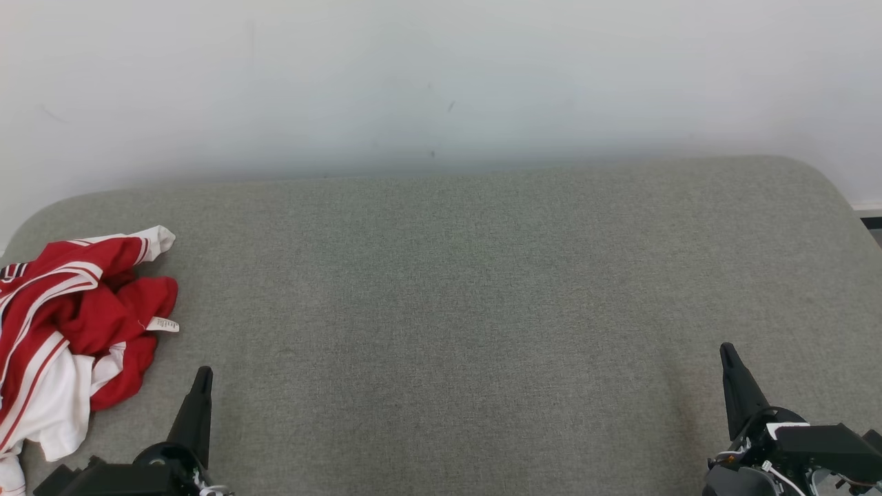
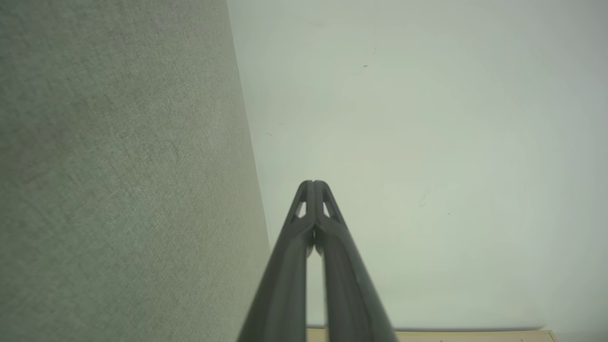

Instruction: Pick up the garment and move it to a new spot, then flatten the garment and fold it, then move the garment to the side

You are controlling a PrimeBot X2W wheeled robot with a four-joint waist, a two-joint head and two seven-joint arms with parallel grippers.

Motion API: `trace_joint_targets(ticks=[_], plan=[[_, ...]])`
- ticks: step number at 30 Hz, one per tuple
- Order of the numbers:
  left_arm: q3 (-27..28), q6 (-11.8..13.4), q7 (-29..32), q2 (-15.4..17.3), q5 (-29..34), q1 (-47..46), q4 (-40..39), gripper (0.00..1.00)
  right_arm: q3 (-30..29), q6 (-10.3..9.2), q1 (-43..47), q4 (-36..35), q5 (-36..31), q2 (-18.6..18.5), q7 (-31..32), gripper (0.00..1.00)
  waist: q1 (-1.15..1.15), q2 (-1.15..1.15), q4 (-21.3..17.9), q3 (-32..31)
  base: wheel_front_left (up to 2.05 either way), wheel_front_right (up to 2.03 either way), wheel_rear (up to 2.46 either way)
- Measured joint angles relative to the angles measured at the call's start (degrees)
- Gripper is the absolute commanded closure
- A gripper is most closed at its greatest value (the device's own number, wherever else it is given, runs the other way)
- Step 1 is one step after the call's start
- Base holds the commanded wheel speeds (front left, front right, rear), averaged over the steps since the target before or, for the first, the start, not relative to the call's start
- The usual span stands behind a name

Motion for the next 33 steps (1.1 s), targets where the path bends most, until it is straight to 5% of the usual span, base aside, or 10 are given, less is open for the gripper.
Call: trace_joint_targets(ticks=[14,15,33], plan=[[0.00,0.00,0.00,0.00,0.00,0.00,0.00,1.00,0.00,0.00,-0.01,0.00,0.00,0.00,0.00,1.00,0.00,0.00,0.00,0.00,0.00,0.00,0.00],[0.00,0.00,0.00,0.00,0.00,0.00,0.00,0.00,0.00,0.00,-0.01,0.00,0.00,0.00,0.00,0.00,0.00,0.00,0.00,0.00,0.00,0.00,0.00],[-1.58,0.51,-3.60,-0.60,3.33,3.41,2.37,0.00,3.45,0.00,2.69,3.12,-3.96,0.30,-3.60,0.00,0.00,0.00,-0.21,-1.04,0.00,0.00,0.00]])
